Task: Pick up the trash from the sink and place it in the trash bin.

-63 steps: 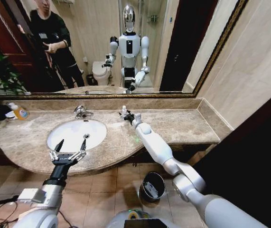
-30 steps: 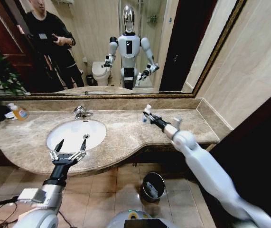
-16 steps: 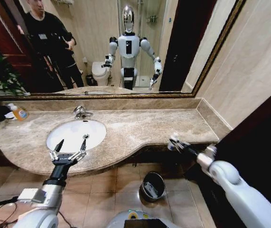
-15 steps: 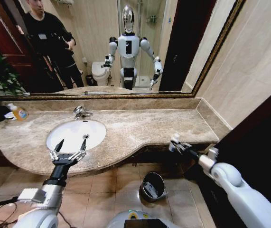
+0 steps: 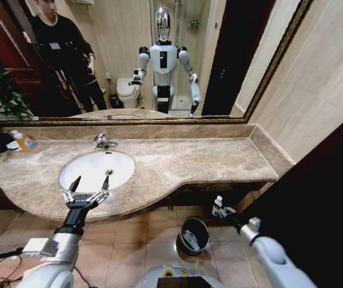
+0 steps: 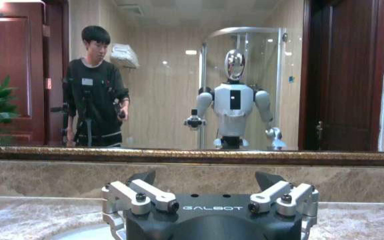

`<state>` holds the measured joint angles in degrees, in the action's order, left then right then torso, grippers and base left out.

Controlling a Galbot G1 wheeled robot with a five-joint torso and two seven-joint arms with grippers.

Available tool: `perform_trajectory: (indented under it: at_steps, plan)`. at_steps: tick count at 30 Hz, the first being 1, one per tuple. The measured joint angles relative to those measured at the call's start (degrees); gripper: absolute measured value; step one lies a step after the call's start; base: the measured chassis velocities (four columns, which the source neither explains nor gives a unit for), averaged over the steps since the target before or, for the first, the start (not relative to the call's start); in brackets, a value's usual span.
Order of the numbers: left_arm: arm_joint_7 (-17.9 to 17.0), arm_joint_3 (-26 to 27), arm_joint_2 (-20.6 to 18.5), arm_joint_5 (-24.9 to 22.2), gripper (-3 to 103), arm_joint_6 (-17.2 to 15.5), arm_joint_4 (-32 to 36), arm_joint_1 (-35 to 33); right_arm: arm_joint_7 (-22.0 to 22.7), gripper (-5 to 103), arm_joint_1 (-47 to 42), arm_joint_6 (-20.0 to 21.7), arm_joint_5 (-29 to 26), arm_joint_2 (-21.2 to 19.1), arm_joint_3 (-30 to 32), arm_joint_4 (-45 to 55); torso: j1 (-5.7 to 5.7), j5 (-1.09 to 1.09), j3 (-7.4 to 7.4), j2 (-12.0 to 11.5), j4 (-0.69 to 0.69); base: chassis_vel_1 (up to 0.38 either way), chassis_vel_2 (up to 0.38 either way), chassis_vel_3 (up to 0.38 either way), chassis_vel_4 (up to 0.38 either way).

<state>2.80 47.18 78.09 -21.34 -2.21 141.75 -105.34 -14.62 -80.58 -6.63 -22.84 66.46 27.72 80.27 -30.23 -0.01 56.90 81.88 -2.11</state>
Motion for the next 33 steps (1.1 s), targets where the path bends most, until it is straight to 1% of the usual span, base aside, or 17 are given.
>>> perform_trajectory:
  at_steps: [1,2,4,5,8,9,10,14,19,21,22,26,27,29,31,32,33]
  plan:
    - [0.00,0.00,0.00,0.00,100,0.00,0.00,0.00,0.00,15,0.00,0.00,0.00,0.00,0.00,0.00,0.00,0.00,0.00,0.00,0.00,0.000,0.000,0.000,0.000]
    - [0.00,0.00,0.00,0.00,100,0.00,0.00,0.00,1.36,15,0.70,-0.54,0.86,0.95,-0.92,-1.83,0.00,0.01,0.00,0.00,0.00,0.000,0.000,0.000,0.000]
    - [0.00,0.00,0.00,0.00,100,0.00,0.00,0.00,5.36,15,2.79,-2.92,3.43,3.60,-3.55,-6.94,0.00,-0.01,0.00,0.00,0.01,0.000,0.000,0.000,0.000]
    - [0.00,0.00,0.00,0.00,100,0.00,0.00,0.00,5.36,15,2.79,-2.92,3.43,3.60,-3.55,-6.94,0.00,-0.01,0.00,0.00,0.01,0.000,0.000,0.000,0.000]
    - [0.00,0.00,0.00,0.00,100,0.00,-0.01,0.00,10.11,15,5.51,-5.45,5.64,6.44,-6.82,-13.49,0.00,0.01,0.00,0.00,0.00,0.000,0.000,0.000,0.000]
    - [0.00,0.00,0.00,0.00,100,0.00,0.00,0.00,10.64,15,6.03,-5.80,5.79,7.07,-7.41,-15.04,0.00,0.00,0.00,0.00,0.00,0.000,0.000,0.000,0.000]
    - [0.00,0.00,0.00,0.00,100,0.00,0.00,0.00,10.64,15,6.03,-5.80,5.79,7.07,-7.41,-15.04,0.00,0.00,0.00,0.00,0.00,0.000,0.000,0.000,0.000]
    - [0.00,0.00,0.00,0.00,100,0.00,0.00,0.00,10.83,15,8.21,-7.03,6.48,9.65,-8.43,-19.85,0.00,0.01,0.00,0.00,0.00,0.000,0.000,0.000,0.000]
    - [0.00,0.00,0.00,0.00,100,0.00,0.00,0.00,10.11,14,9.11,-7.18,7.39,10.91,-8.96,-22.03,0.00,0.01,0.00,0.00,0.00,0.000,0.000,0.000,0.000]
    - [0.00,0.00,0.00,0.00,100,0.00,0.00,0.00,8.62,24,9.15,-7.20,8.17,11.09,-9.21,-23.39,0.00,0.00,0.00,0.00,0.00,0.000,0.000,0.000,0.000]
    - [0.00,0.00,0.00,0.00,100,0.00,0.00,0.00,8.62,24,9.15,-7.20,8.17,11.09,-9.21,-23.39,0.00,0.00,0.00,0.00,0.00,0.000,0.000,0.000,0.000]
    - [0.00,0.00,0.00,0.00,100,0.00,0.00,0.00,7.91,46,9.05,-7.27,8.26,11.17,-9.12,-23.86,0.00,0.01,0.00,0.00,0.00,0.000,0.000,0.000,0.000]
    - [0.00,0.00,0.00,0.00,100,0.00,0.00,0.00,7.91,46,9.05,-7.27,8.26,11.17,-9.12,-23.86,0.00,0.01,0.00,0.00,0.00,0.000,0.000,0.000,0.000]
    - [0.00,0.00,0.00,0.00,100,0.00,0.00,0.00,7.87,57,8.87,-7.10,8.02,10.84,-8.93,-23.06,0.00,0.01,0.00,0.00,0.01,0.000,0.000,0.000,0.000]
    - [0.00,0.00,0.00,0.00,100,0.00,0.00,0.00,7.85,57,8.81,-6.96,7.89,10.61,-8.85,-22.67,0.00,0.01,0.00,0.00,0.00,0.000,0.000,0.000,0.000]
    - [0.00,0.00,0.00,0.00,100,0.00,0.00,0.00,7.82,68,8.68,-6.77,7.72,10.20,-8.78,-22.16,0.00,0.01,0.00,0.00,0.00,0.000,0.000,0.000,0.000]
    - [0.00,0.00,0.00,0.00,100,0.00,0.00,0.00,7.80,68,8.53,-6.63,7.50,9.84,-8.73,-21.75,0.00,0.01,0.00,0.00,0.00,0.000,0.000,0.000,0.000]
